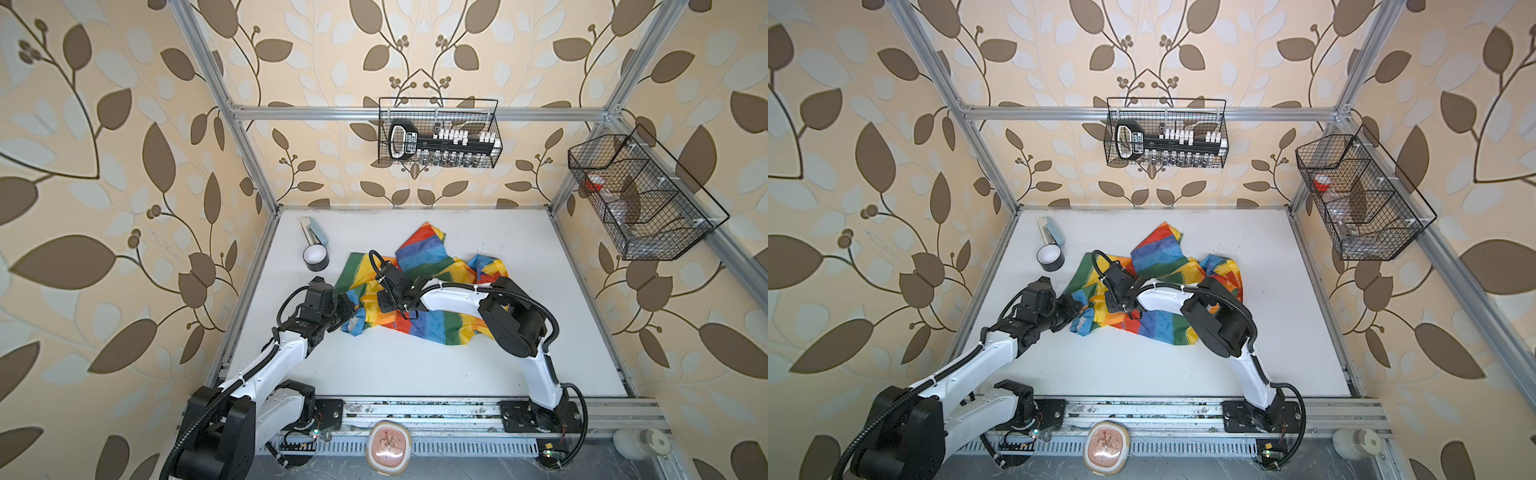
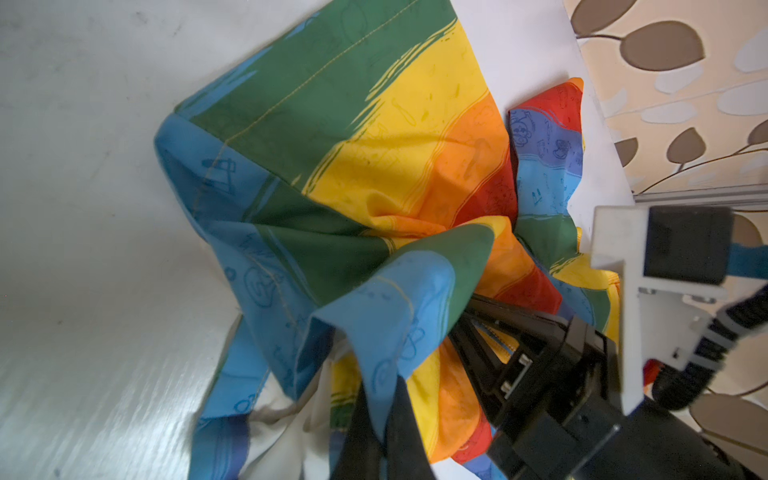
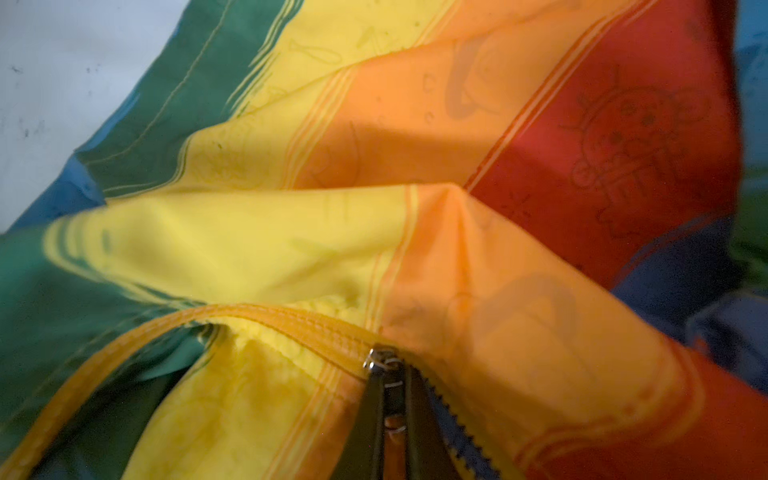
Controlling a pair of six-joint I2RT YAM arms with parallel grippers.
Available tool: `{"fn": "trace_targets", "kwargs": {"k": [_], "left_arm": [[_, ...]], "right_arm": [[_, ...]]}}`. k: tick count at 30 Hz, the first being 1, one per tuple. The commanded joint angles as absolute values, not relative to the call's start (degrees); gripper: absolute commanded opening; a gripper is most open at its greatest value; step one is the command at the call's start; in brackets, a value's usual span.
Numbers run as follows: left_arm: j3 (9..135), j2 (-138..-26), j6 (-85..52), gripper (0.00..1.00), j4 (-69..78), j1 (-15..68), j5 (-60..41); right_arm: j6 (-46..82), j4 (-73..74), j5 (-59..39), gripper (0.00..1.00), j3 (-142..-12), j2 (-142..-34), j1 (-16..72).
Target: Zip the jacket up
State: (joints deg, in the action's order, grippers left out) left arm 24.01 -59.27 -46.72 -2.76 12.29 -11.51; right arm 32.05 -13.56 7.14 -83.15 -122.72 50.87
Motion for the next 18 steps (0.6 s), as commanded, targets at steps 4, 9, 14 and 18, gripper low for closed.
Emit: {"fn": "trace_targets", "kwargs": {"k": [4,9,14,18], "left_arm": [[24.6,-57.9,-47.0,0.00,-3.8,11.8,-11.3],[26.2,-56.6,-46.4,0.00,-5.9,11.8,-10.5],[29.1,-55.8,-45.7,0.00,-7.7,11.8,-10.0],[32.3,-55.9,-44.6,0.00,-9.1,11.8,-9.4]], "right_arm": [[31.9,-18.5,5.7,0.00,-78.9,-123.0,50.4],[32.6,-17.0,4.5,0.00,-77.4,-117.1,49.1],[32.1,-17.2,3.9,0.00,-76.3,-111.6,47.9],[31.1,-19.3,5.2,0.00,-75.9,-109.0,47.4]]}}
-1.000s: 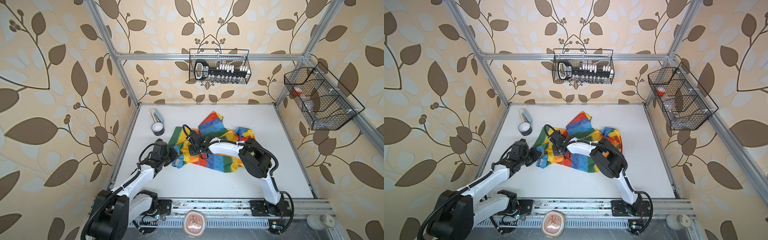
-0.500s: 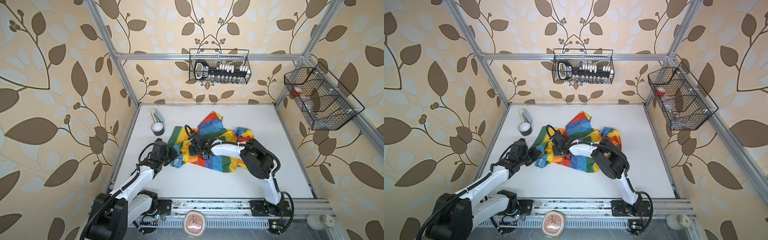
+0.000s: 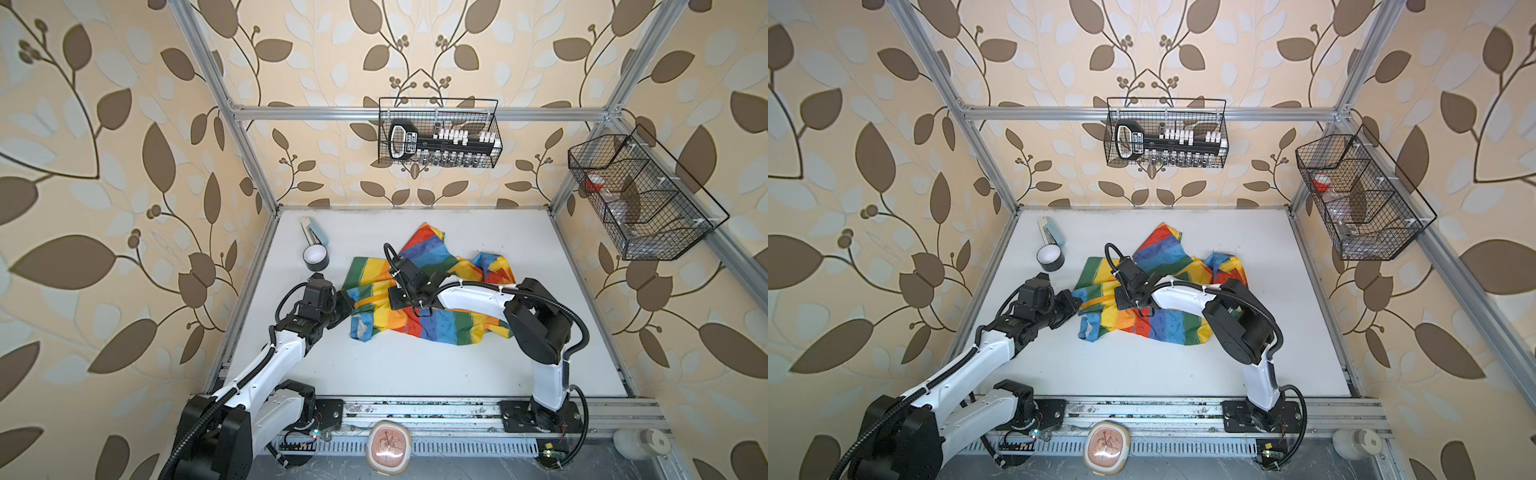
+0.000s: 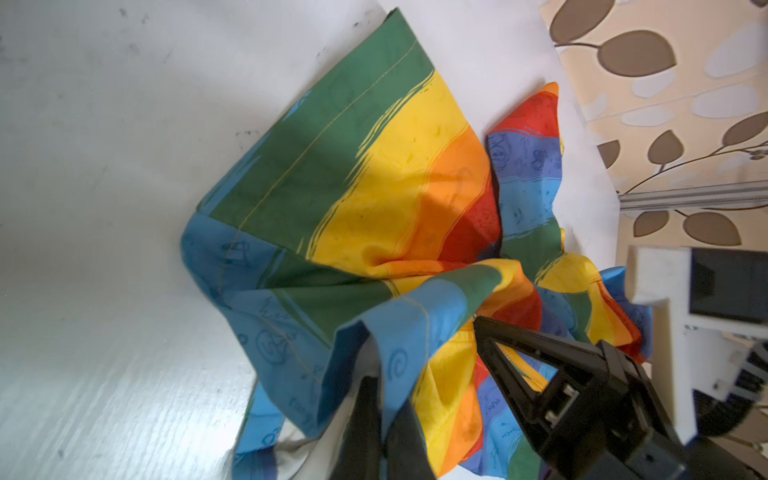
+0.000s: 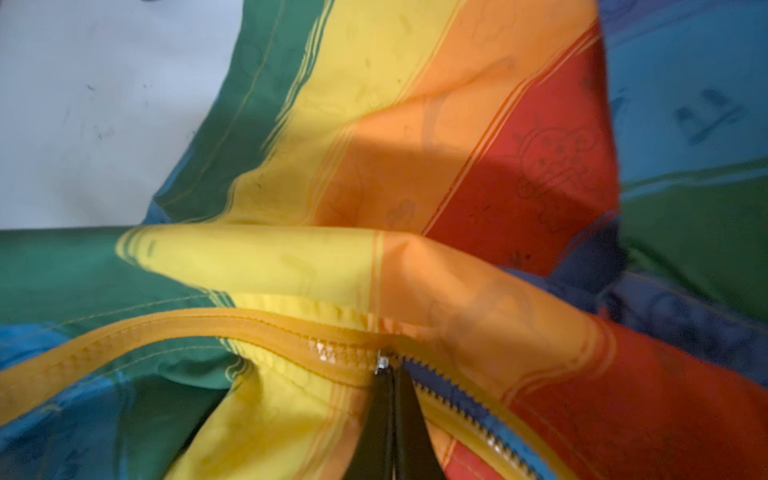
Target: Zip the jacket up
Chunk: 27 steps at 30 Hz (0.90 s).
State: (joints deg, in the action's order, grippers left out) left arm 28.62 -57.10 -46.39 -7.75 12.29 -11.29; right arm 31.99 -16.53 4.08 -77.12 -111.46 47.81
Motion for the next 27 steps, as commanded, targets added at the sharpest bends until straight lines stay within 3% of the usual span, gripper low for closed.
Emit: {"fn": "trace_targets", "kwargs": {"k": [1,13,21,27], "left_arm": [[33.4,-56.0,-44.2,0.00,-9.6,11.8,-8.8],[46.6,-59.7,-38.2,0.00,-11.5,11.1,3.1],[49.4,-62.8,-38.1,0.00,-11.3,10.8,-1.9],[45.9,-63.0,-38.5,0.00,-12.2,10.8,-1.7]], "right_arm": [[31.0,-19.9,5.6,0.00,-75.5,-108.3,47.2],[29.8,-20.1,9.6,0.00,-60.2,-95.0,38.8],[29.2,-14.0,0.1,0.00,-61.4,-92.6,39.8],[26.8,-14.0,-2.2,0.28,-74.4,-104.4,45.7]]}}
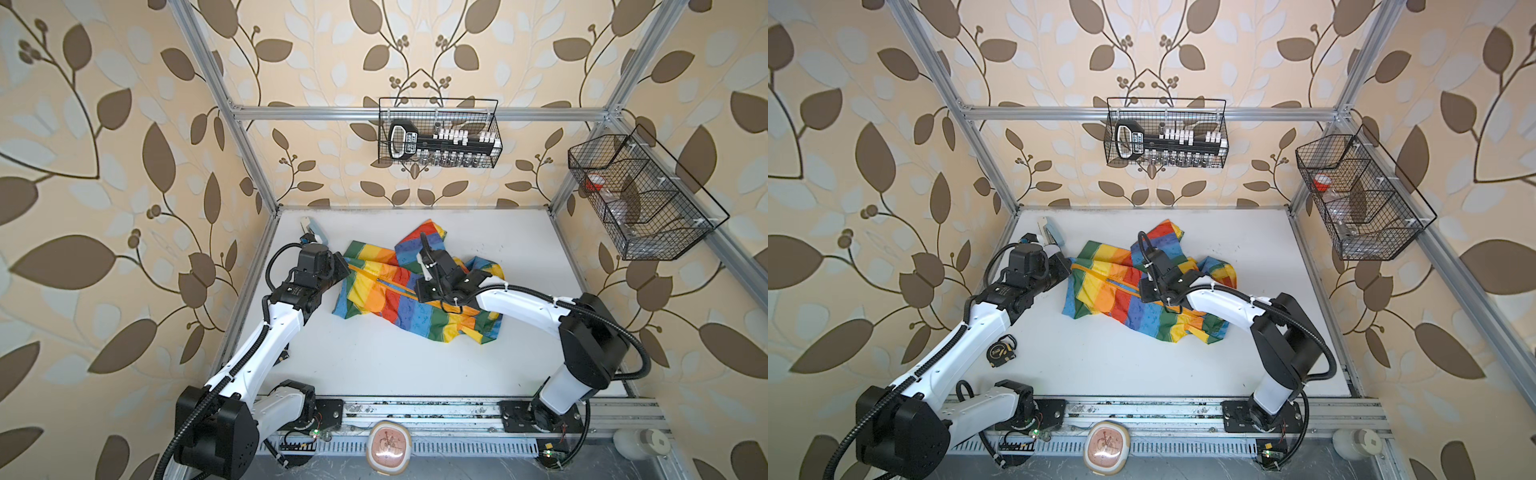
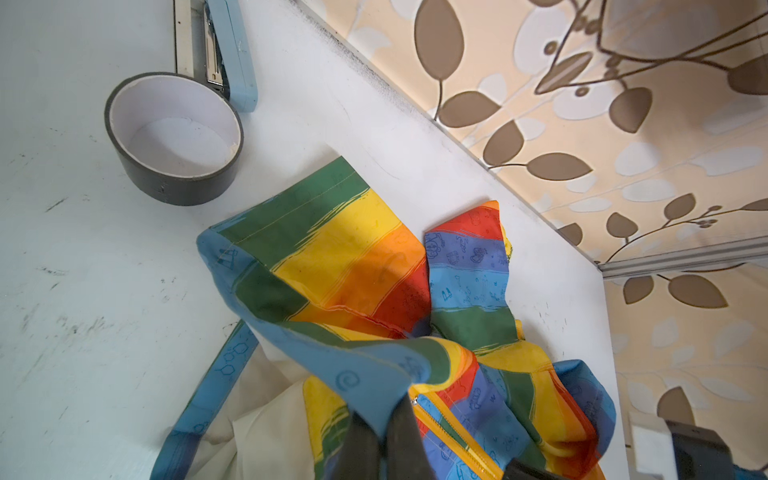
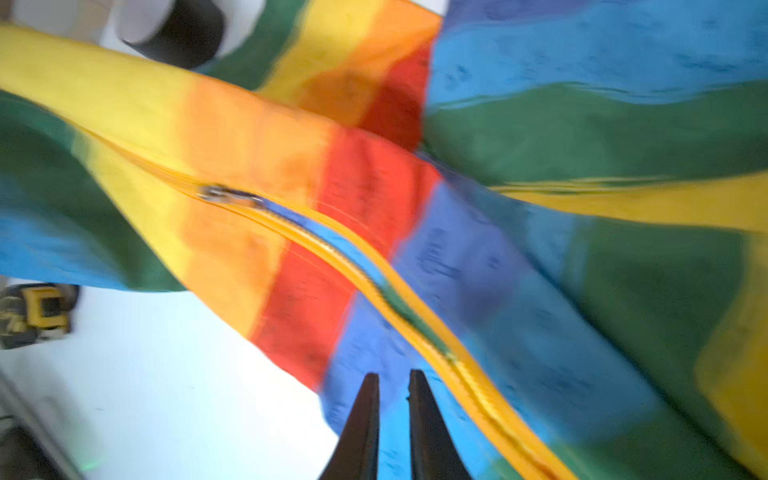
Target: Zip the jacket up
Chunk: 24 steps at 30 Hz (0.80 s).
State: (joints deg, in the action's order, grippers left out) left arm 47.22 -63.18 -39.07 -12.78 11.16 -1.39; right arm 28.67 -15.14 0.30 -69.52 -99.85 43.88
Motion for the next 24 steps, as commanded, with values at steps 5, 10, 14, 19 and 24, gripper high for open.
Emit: {"fn": "trace_targets", "kwargs": {"k": [5,10,14,19,24], "left_arm": [[42.3,-64.8,-39.9,0.00,-9.5,10.7,1.0],[41.0,-67.5,-40.4,0.00,-7.5,10.1,3.1],[40.8,-69.5,-40.2,0.18,-7.6,8.9,4.5],[37.4,-71.8,-41.3,0.82,-2.6,7.6,-1.8],[32.1,-79.5,-44.1,0.99,13.5,7.6,-10.6]], "right_arm": [[33.7,-9.1,-7.7,0.41,-80.1,-112.8,44.8],[41.3,-3.5,-9.7,0.47,-80.7,-117.2,43.5],[45.1,-0.2,-11.9,0.48,-81.3,-120.4,42.4],[46.1,0.6,-12.5,0.49,-81.6,-122.4,41.6],[46.8,1.4,-13.8,0.49,-81.4,-123.3,40.8]]}}
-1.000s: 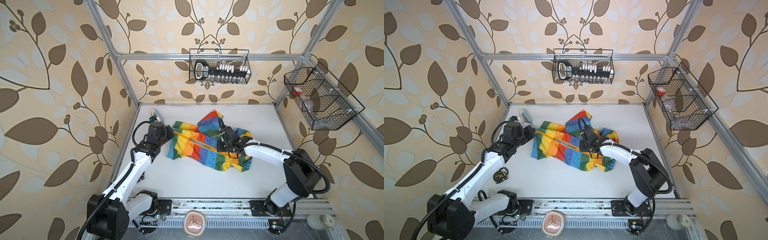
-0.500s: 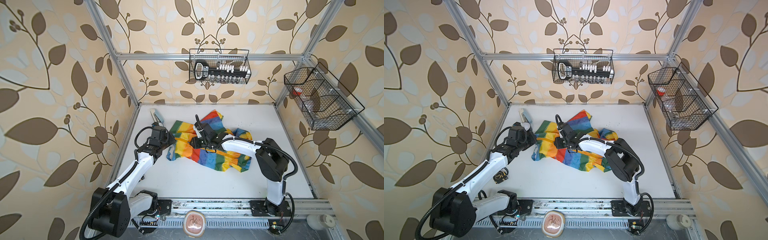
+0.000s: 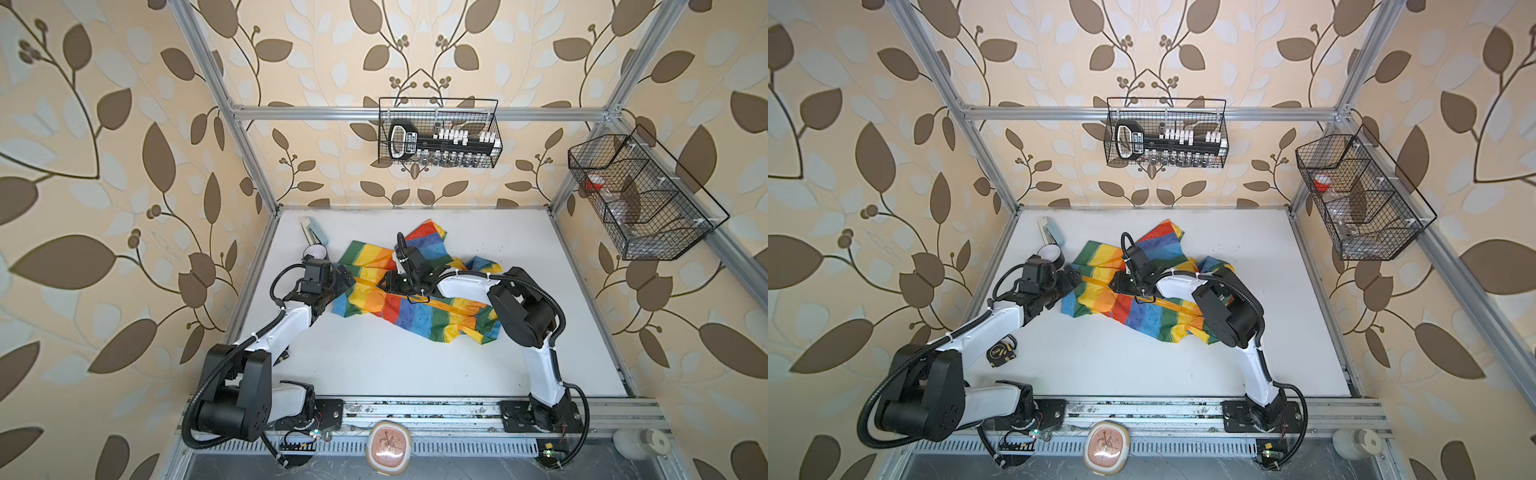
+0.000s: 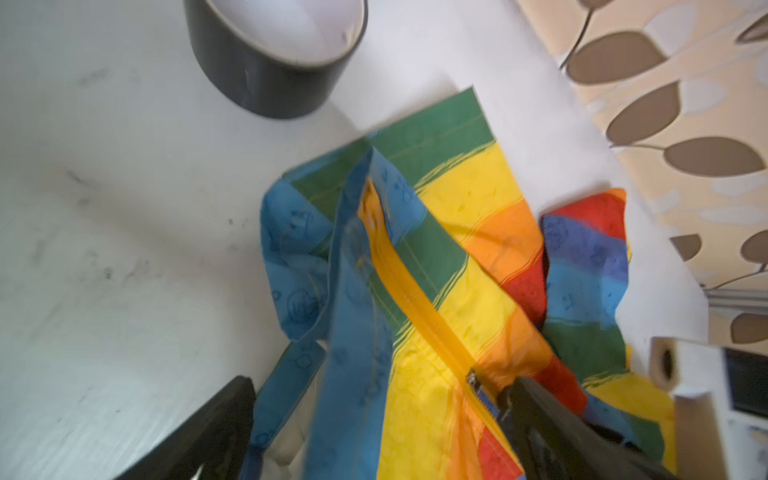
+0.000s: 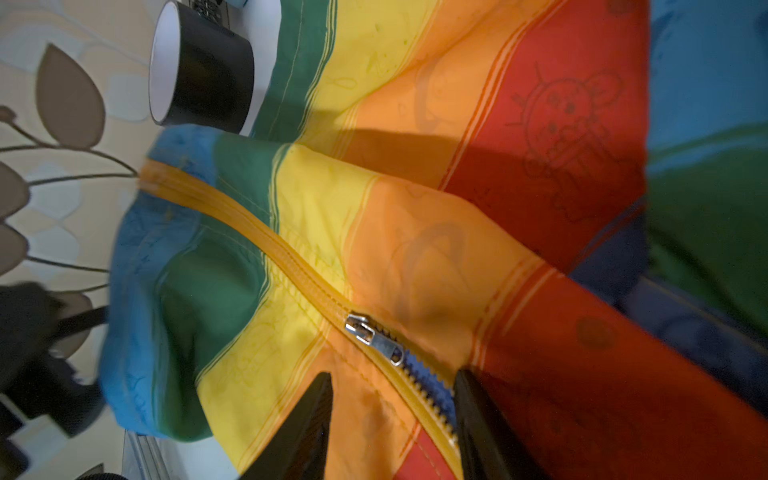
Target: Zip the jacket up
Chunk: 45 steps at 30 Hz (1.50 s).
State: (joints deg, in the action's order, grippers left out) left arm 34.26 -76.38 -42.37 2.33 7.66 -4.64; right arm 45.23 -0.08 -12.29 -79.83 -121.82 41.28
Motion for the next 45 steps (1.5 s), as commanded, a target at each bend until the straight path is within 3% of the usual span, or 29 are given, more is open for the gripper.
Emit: {"fn": "trace_targets", "kwargs": {"k": [1,10,15,19,23,24,38,45], "left_arm": [[31.6,-81.2,-44.2,0.99,16.7,7.6,-11.9],[35.7,-95.5,-42.9,0.98,22.1,10.4,-21.6],[39.3,-101.2,-42.4,0.88,19.2,13.0,-22.7],[41.0,-105.8,-42.9,0.62,19.6,15.4,-23.7],[40.9,-109.0,-45.5,0.08,24.3,16.4,-26.0],[40.7,-109.4,-46.4,0.00,25.8,16.4,-26.7],[31.7,-103.8,-57.9,0.00,60.6,16.4,-38.9],[32.2,-100.6,-64.7,0.00,69.3,16.9,-42.4]], "right_arm": [[46.9,1.4,-14.2,0.48,-81.4,-123.4,40.7],[48.9,3.0,-16.5,0.41,-78.8,-124.2,39.5],[49.3,3.1,-17.2,0.35,-77.7,-125.0,39.5],[50.1,4.9,-17.5,0.32,-75.1,-124.6,39.1],[51.2,8.4,-18.4,0.31,-71.5,-123.4,38.2],[51.5,9.2,-18.6,0.32,-70.2,-122.7,37.9],[60.7,28.2,-22.5,0.39,-47.6,-103.1,31.8],[65.0,36.0,-24.6,0.42,-42.1,-98.4,30.8]]}}
